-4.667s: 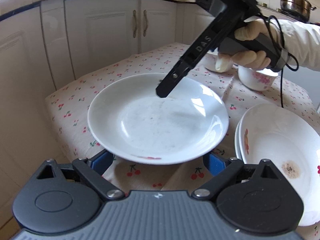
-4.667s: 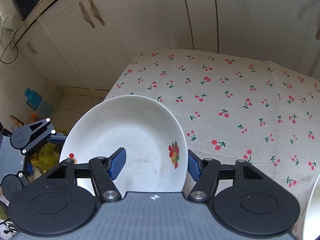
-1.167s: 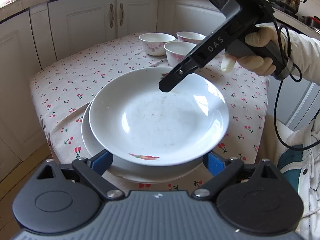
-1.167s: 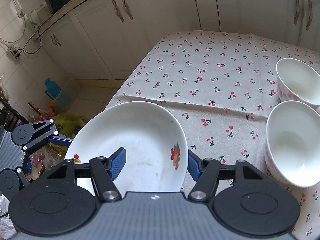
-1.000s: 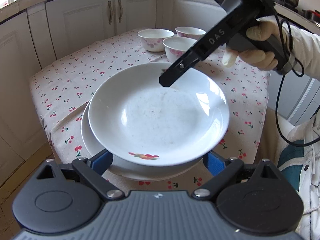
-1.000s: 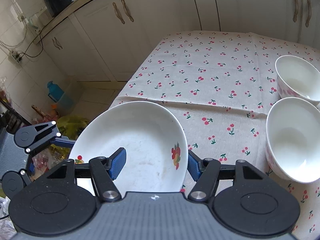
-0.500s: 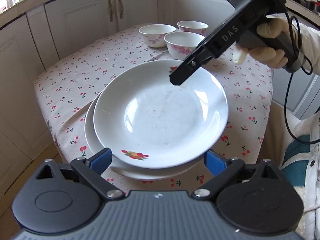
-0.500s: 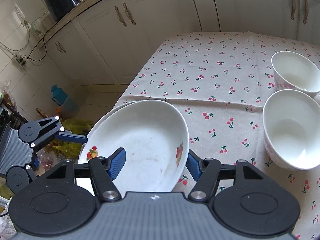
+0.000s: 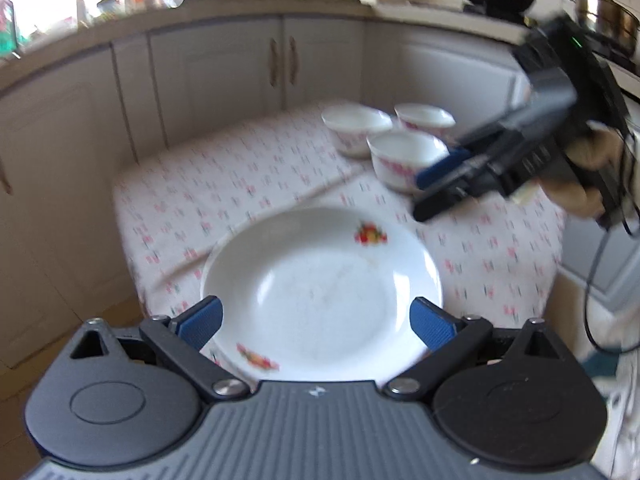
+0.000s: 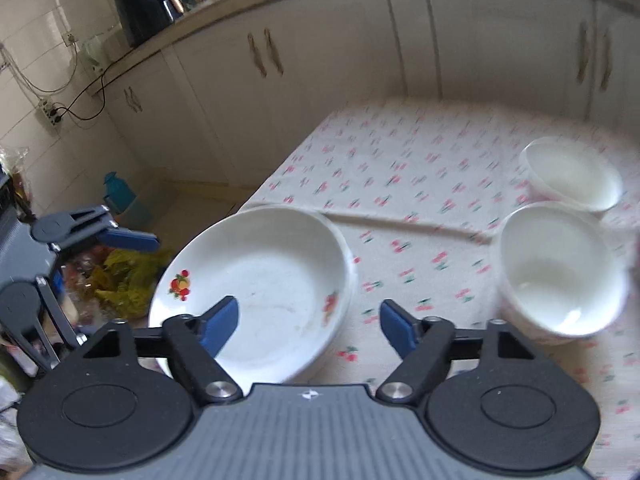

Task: Organize plates and bowls

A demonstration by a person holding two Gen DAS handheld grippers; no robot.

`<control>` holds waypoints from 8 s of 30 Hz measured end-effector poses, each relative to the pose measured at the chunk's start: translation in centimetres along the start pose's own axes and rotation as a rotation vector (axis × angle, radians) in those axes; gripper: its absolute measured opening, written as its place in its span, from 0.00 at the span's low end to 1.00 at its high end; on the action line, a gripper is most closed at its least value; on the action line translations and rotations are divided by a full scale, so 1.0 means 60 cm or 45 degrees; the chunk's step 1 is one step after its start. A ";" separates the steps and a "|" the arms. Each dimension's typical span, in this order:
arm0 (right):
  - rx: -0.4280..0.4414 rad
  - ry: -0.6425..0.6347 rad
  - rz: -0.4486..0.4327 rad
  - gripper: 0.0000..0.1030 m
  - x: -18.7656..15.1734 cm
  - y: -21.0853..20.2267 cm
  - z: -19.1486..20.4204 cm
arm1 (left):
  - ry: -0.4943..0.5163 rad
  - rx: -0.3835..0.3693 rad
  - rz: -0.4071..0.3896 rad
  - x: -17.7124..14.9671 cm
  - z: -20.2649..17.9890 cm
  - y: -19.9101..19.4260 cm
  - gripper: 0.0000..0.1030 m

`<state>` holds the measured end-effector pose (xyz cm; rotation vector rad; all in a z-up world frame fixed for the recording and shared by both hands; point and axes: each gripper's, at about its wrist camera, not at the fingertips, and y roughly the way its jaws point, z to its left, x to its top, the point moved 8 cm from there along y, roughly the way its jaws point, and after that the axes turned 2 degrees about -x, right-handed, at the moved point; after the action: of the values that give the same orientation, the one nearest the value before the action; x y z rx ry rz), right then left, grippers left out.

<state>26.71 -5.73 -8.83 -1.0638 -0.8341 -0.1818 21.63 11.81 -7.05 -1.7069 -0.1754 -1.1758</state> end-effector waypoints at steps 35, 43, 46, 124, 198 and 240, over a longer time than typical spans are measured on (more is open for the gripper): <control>-0.136 0.108 -0.087 0.76 0.030 -0.012 -0.326 | 0.007 0.287 -0.123 0.152 -0.216 0.316 0.97; -0.098 0.104 -0.064 0.64 0.035 0.010 -0.324 | -0.013 0.253 -0.111 0.159 -0.213 0.337 0.90; -0.092 0.097 -0.055 0.60 0.035 0.013 -0.320 | -0.015 0.235 -0.119 0.163 -0.216 0.340 0.89; -0.573 0.147 -0.305 1.00 -0.127 -0.183 -0.247 | 0.064 -0.051 0.008 0.092 -0.281 0.132 0.96; -0.645 0.042 -0.329 0.84 -0.016 -0.076 -0.467 | -0.007 -0.343 0.491 0.428 -0.250 0.622 0.62; -0.581 0.019 -0.330 0.87 -0.019 -0.111 -0.409 | 0.118 -0.371 0.562 0.392 -0.261 0.548 0.62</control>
<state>35.20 -29.68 -10.32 -1.3730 -0.9396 -0.6210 43.69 -25.37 -10.11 -1.8145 0.4300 -0.9751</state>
